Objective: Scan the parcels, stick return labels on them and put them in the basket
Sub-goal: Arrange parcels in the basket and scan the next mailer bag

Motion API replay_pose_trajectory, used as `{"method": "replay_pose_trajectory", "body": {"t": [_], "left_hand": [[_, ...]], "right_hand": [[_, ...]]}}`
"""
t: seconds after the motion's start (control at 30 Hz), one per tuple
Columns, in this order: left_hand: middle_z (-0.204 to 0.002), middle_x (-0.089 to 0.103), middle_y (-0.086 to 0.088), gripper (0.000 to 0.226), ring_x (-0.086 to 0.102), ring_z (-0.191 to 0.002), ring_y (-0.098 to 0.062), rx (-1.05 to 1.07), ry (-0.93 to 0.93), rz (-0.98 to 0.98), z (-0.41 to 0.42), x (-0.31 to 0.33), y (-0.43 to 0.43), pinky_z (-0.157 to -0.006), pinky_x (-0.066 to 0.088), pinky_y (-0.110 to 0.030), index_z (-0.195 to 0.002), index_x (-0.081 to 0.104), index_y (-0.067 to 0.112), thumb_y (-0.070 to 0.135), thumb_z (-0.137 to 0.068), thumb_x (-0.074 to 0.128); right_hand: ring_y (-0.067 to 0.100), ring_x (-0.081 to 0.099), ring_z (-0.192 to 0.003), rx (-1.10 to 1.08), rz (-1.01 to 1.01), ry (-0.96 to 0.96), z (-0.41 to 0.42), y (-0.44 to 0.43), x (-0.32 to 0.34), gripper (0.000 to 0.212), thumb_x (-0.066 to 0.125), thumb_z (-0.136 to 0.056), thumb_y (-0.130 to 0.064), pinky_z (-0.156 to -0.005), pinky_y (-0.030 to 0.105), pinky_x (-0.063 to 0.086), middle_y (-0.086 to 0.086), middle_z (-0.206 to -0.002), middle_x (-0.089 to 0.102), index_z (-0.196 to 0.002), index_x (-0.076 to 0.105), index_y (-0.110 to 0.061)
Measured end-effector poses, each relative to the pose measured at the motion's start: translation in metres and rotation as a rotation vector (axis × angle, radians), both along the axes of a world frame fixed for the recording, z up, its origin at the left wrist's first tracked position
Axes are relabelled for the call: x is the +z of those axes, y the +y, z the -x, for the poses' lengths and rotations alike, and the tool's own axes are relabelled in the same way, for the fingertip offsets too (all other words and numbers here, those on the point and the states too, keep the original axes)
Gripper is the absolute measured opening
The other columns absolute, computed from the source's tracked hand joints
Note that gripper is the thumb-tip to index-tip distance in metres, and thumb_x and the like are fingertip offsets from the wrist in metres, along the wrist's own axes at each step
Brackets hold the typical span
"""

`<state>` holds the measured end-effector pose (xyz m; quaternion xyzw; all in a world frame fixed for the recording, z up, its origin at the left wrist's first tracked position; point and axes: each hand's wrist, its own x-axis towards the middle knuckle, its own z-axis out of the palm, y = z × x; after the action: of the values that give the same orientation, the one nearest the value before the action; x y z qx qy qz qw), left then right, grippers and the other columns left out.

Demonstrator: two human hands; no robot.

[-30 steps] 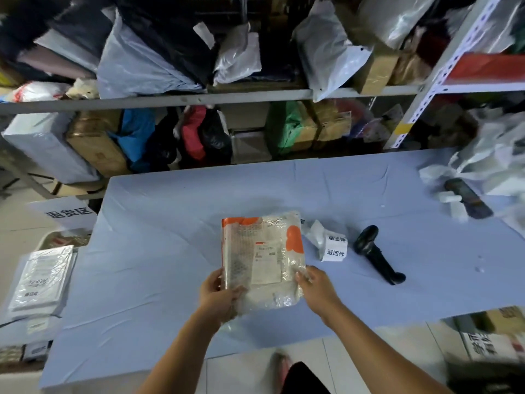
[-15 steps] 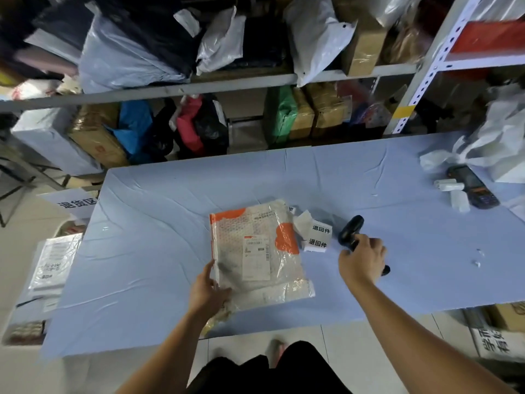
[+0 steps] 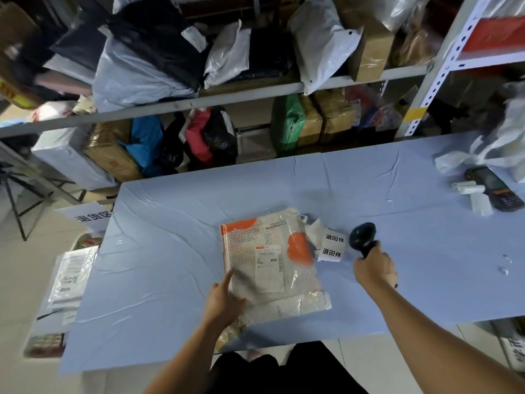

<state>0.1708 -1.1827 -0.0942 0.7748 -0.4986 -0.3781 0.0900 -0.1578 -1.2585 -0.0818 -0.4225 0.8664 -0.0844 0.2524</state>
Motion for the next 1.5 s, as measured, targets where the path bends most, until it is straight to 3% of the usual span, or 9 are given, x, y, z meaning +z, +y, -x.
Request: {"method": "replay_pose_trajectory", "body": {"t": [0.13, 0.2, 0.37, 0.63, 0.9, 1.0, 1.17, 1.3, 1.5], "left_hand": [[-0.11, 0.067, -0.013, 0.086, 0.065, -0.096, -0.028, -0.009, 0.043, -0.012, -0.005, 0.001, -0.003, -0.078, 0.052, -0.032, -0.152, 0.032, 0.029, 0.019, -0.077, 0.073], [-0.11, 0.07, -0.011, 0.087, 0.066, -0.098, -0.027, -0.013, 0.057, -0.009, -0.006, 0.002, -0.004, -0.083, 0.054, -0.033, -0.149, 0.035, 0.029, 0.023, -0.074, 0.079], [-0.123, 0.063, -0.011, 0.089, 0.064, -0.103, -0.029, -0.044, 0.037, 0.023, -0.007, -0.001, -0.003, -0.086, 0.052, -0.033, -0.151, 0.034, 0.024, 0.026, -0.076, 0.081], [-0.119, 0.063, -0.009, 0.09, 0.065, -0.093, -0.025, 0.064, 0.17, 0.036, -0.009, -0.002, 0.001, -0.074, 0.054, -0.028, -0.153, 0.03, 0.029, 0.009, -0.077, 0.075], [-0.119, 0.064, -0.012, 0.087, 0.065, -0.098, -0.029, 0.047, 0.187, 0.016, -0.012, -0.002, 0.005, -0.078, 0.054, -0.032, -0.153, 0.028, 0.033, 0.014, -0.081, 0.074], [-0.118, 0.056, -0.012, 0.083, 0.062, -0.102, -0.031, 0.01, 0.056, -0.016, -0.011, 0.002, 0.006, -0.083, 0.05, -0.031, -0.153, 0.027, 0.034, 0.025, -0.083, 0.071], [-0.101, 0.043, -0.005, 0.045, 0.056, -0.094, -0.032, 0.038, -0.155, 0.107, 0.004, 0.008, 0.007, -0.084, 0.05, -0.036, -0.121, 0.056, 0.025, 0.031, -0.077, 0.063], [-0.119, 0.054, -0.007, 0.042, 0.055, -0.109, -0.029, -0.012, -0.048, 0.189, 0.026, 0.006, -0.003, -0.092, 0.048, -0.038, -0.12, 0.062, 0.014, 0.022, -0.08, 0.066], [-0.1, 0.069, 0.005, 0.022, 0.061, -0.084, -0.01, -0.099, 0.132, 0.21, 0.084, 0.009, -0.044, -0.073, 0.044, -0.022, -0.103, 0.071, 0.02, 0.015, -0.082, 0.067]], "right_hand": [[0.029, 0.055, -0.074, 0.094, 0.144, -0.119, -0.038, 0.018, 0.035, 0.012, 0.055, -0.087, -0.032, -0.068, 0.034, 0.047, 0.003, -0.083, 0.061, -0.095, 0.049, -0.026], [0.023, 0.061, -0.061, 0.153, 0.102, -0.266, -0.063, 0.029, 0.053, 0.022, 0.055, -0.088, -0.042, -0.056, 0.032, 0.051, -0.001, -0.069, 0.063, -0.081, 0.053, -0.021], [0.02, 0.054, -0.038, 0.132, 0.008, -0.57, -0.112, 0.058, 0.079, 0.022, 0.057, -0.086, -0.029, -0.045, 0.03, 0.049, 0.0, -0.052, 0.056, -0.072, 0.058, -0.012], [0.025, 0.056, -0.043, 0.06, 0.039, -0.514, -0.139, 0.073, 0.105, 0.025, 0.055, -0.087, -0.029, -0.053, 0.04, 0.057, 0.008, -0.064, 0.061, -0.086, 0.06, -0.005], [0.023, 0.056, -0.046, 0.058, 0.037, -0.481, -0.141, 0.083, 0.108, 0.021, 0.054, -0.086, -0.032, -0.052, 0.034, 0.051, 0.005, -0.065, 0.061, -0.087, 0.059, -0.011], [0.023, 0.057, -0.051, 0.02, 0.068, -0.446, -0.133, 0.083, 0.103, 0.019, 0.053, -0.084, -0.036, -0.044, 0.03, 0.045, 0.003, -0.068, 0.062, -0.082, 0.058, -0.017], [0.027, 0.061, -0.07, -0.123, 0.147, -0.352, -0.099, 0.079, 0.083, 0.023, 0.049, -0.087, -0.038, -0.062, 0.04, 0.053, 0.006, -0.082, 0.064, -0.089, 0.053, -0.016], [0.026, 0.064, -0.071, -0.174, 0.171, -0.335, -0.062, 0.068, 0.064, 0.021, 0.059, -0.082, -0.024, -0.055, 0.035, 0.05, 0.002, -0.084, 0.062, -0.101, 0.049, -0.022], [0.022, 0.062, -0.075, -0.116, 0.134, -0.296, -0.004, 0.036, 0.032, 0.035, 0.06, -0.077, -0.006, -0.058, 0.037, 0.054, 0.0, -0.094, 0.061, -0.107, 0.047, -0.021]]}}
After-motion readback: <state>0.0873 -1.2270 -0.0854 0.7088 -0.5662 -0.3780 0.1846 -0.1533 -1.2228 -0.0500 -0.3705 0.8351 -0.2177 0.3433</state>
